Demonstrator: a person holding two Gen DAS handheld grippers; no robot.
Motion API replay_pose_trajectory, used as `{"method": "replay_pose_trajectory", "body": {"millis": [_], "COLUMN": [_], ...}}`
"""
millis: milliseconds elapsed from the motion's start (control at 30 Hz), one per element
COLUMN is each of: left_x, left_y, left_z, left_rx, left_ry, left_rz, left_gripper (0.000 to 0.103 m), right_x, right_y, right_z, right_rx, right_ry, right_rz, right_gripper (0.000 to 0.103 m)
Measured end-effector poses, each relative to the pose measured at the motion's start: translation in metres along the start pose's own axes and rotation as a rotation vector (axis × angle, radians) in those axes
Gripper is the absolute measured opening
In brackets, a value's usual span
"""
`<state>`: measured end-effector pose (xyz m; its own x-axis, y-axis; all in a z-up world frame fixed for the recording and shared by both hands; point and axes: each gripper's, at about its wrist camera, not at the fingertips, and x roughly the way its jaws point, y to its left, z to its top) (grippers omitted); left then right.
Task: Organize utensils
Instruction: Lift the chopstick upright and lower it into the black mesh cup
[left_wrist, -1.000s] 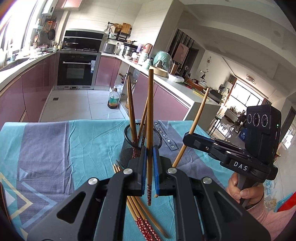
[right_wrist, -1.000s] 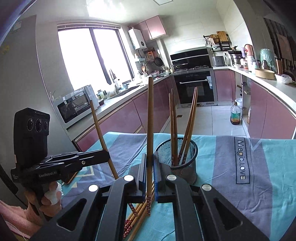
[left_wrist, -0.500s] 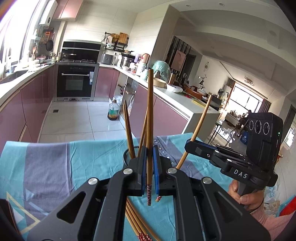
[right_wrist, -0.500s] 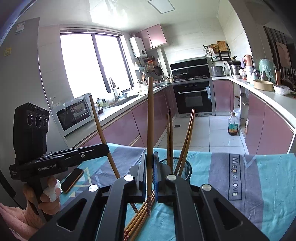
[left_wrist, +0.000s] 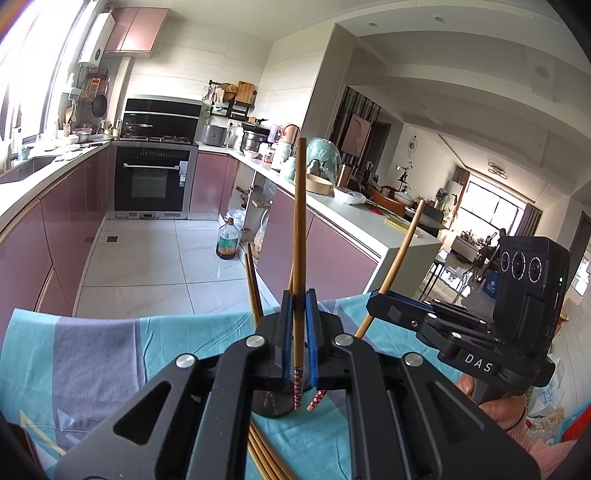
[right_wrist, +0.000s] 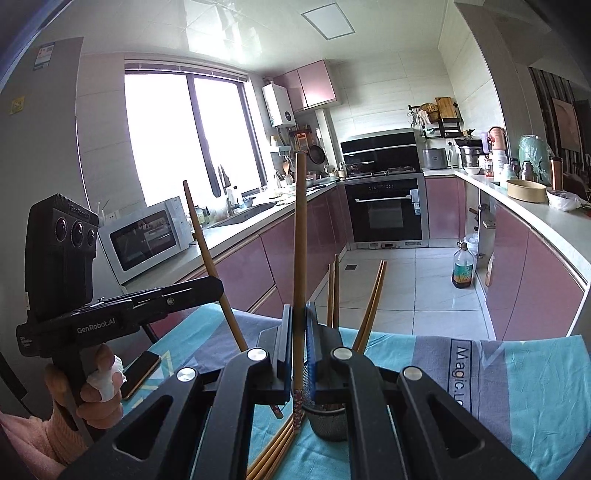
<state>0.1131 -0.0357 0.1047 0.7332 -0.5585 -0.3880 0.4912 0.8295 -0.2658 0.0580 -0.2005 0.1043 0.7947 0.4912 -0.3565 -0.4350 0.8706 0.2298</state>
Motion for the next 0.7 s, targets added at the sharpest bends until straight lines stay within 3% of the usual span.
{"method": "replay_pose_trajectory", "body": {"millis": [700], "left_x": [0.012], "left_y": [-0.015], "left_z": [-0.002], "left_rx": [0.055], "left_ry": [0.006], "left_rz": [0.089], "left_gripper": [0.007], "right_x": [0.021], "right_y": [-0.011], "right_z": [0.005], "right_rx": [0.025], "right_ry": [0.000], "right_rz": [-0.050], "right_gripper": [0.005]}}
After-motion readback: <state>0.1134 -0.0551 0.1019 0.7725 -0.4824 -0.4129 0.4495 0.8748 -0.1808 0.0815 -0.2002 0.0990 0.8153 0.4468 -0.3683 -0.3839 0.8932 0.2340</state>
